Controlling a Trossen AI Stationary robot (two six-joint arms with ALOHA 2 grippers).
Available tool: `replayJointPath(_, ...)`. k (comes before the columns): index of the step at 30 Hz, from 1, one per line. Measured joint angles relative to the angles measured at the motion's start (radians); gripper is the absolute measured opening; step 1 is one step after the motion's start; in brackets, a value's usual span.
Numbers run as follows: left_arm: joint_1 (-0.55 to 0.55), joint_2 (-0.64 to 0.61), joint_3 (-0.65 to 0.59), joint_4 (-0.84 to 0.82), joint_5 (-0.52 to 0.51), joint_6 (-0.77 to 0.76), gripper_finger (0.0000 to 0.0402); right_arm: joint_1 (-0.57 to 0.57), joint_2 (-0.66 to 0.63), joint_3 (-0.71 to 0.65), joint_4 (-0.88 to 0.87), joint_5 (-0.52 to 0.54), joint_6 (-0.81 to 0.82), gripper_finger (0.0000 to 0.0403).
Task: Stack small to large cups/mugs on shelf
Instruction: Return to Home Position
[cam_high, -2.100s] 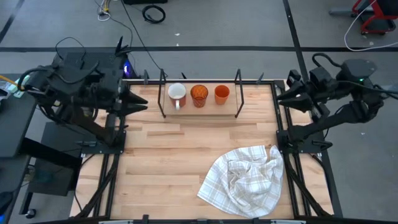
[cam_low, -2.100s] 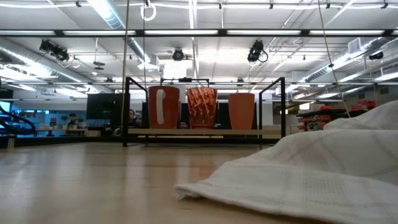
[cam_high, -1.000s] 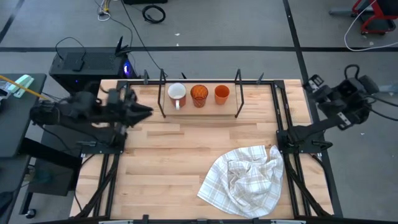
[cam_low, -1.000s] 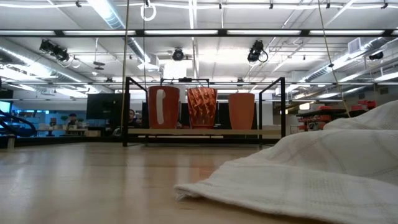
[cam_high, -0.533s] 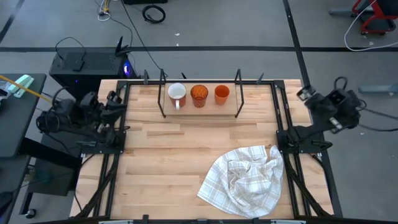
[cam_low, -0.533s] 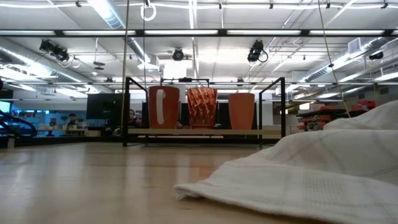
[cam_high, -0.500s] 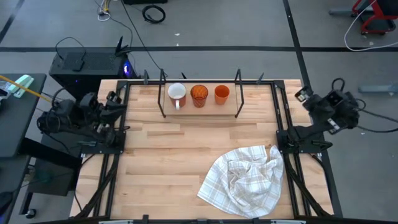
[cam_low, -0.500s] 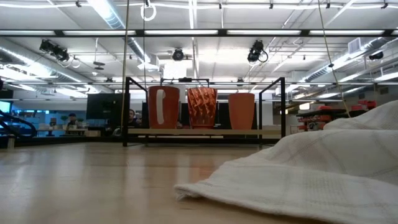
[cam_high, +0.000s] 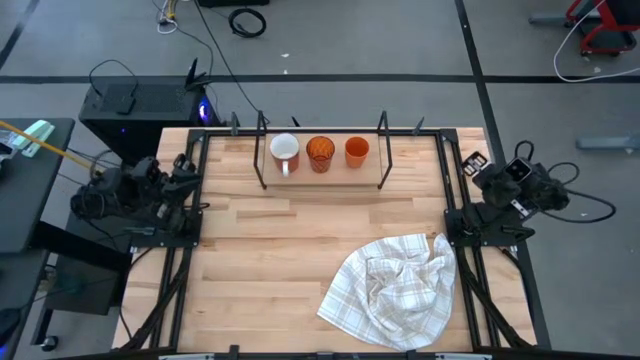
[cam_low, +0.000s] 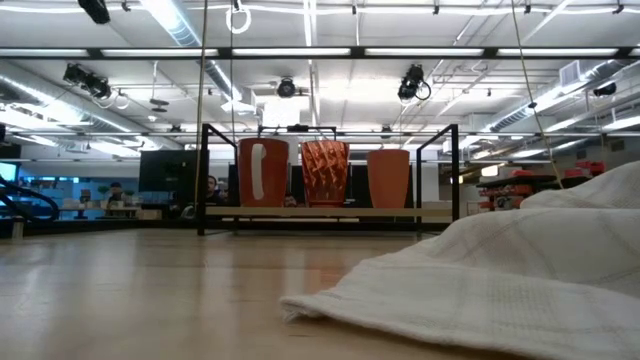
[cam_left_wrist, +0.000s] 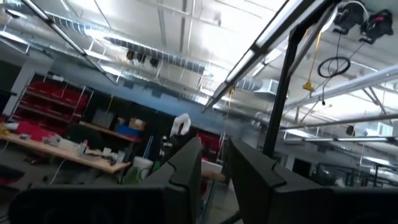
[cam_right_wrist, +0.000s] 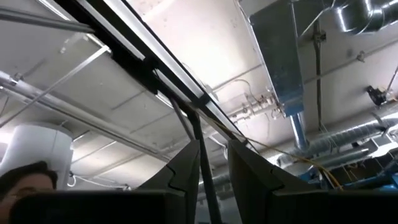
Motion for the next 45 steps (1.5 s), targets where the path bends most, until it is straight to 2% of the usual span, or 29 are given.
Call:
replayJointPath(8, 0.0, -0.001, -0.165, 0.033, -0.001, -0.078, 0.0083, 0.0, 0.0, -0.112, 0.039, 0.01, 0.022, 0.0091)
replayJointPath(12, 0.0, -0.002, -0.262, 0.209, -0.004, -0.047, 0.0087, 0.0, 0.0, -0.174, 0.038, 0.012, 0.04, 0.0091)
replayJointPath(16, 0.0, 0.0, -0.331, 0.208, -0.006, -0.041, 0.0091, 0.0, 0.0, -0.244, 0.031, 0.014, 0.074, 0.0091)
replayJointPath(19, 0.0, -0.001, -0.376, 0.211, -0.009, -0.051, 0.009, 0.0, 0.003, -0.237, -0.071, 0.012, 0.074, 0.0091)
replayJointPath(25, 0.0, 0.002, -0.376, 0.046, -0.008, -0.067, 0.0083, 0.0, 0.005, -0.245, -0.279, 0.011, 0.037, 0.0091)
replayJointPath(30, 0.0, 0.002, -0.376, -0.102, -0.008, 0.015, 0.0086, 0.0, 0.005, -0.245, -0.544, 0.011, -0.067, 0.0091)
replayJointPath(33, 0.0, 0.019, -0.375, -0.113, 0.0, 0.105, 0.009, 0.0, 0.005, -0.246, -0.659, 0.013, -0.081, 0.0091)
replayJointPath(37, 0.0, 0.027, -0.375, -0.115, 0.001, 0.195, 0.0089, 0.0, 0.023, -0.231, -0.671, 0.017, -0.115, 0.0091)
replayJointPath(45, 0.0, 0.027, -0.376, -0.105, -0.001, 0.193, 0.0084, 0.0, 0.032, -0.229, -0.674, 0.017, -0.118, 0.0091)
